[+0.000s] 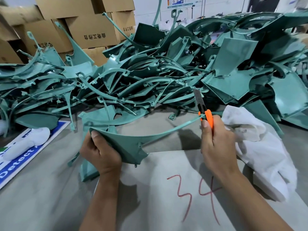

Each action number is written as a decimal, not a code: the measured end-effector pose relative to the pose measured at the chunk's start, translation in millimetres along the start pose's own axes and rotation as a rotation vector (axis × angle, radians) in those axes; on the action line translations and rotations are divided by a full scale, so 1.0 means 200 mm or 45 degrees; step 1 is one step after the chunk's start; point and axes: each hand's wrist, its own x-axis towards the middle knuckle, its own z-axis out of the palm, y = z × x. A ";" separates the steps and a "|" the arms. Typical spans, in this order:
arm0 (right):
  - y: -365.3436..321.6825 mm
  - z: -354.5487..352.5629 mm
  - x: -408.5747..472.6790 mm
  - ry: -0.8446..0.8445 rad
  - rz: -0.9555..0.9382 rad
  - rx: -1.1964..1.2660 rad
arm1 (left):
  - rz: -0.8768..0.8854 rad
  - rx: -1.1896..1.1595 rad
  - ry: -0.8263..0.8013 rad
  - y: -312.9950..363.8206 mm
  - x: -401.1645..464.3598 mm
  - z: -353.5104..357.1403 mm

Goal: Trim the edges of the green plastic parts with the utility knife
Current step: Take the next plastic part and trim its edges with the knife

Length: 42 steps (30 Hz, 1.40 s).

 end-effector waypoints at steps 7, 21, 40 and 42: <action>-0.02 0.00 -0.01 0.040 0.096 0.061 | -0.037 0.057 0.061 0.01 0.02 0.00; -0.05 0.03 -0.06 -0.509 -0.295 0.081 | -0.058 0.163 0.084 0.01 0.01 0.00; 0.04 -0.02 0.03 -0.029 0.167 -0.001 | -0.409 -0.101 0.073 0.04 0.06 -0.01; -0.02 -0.03 0.02 0.005 0.093 0.163 | -0.679 -0.127 -0.059 0.07 0.08 -0.02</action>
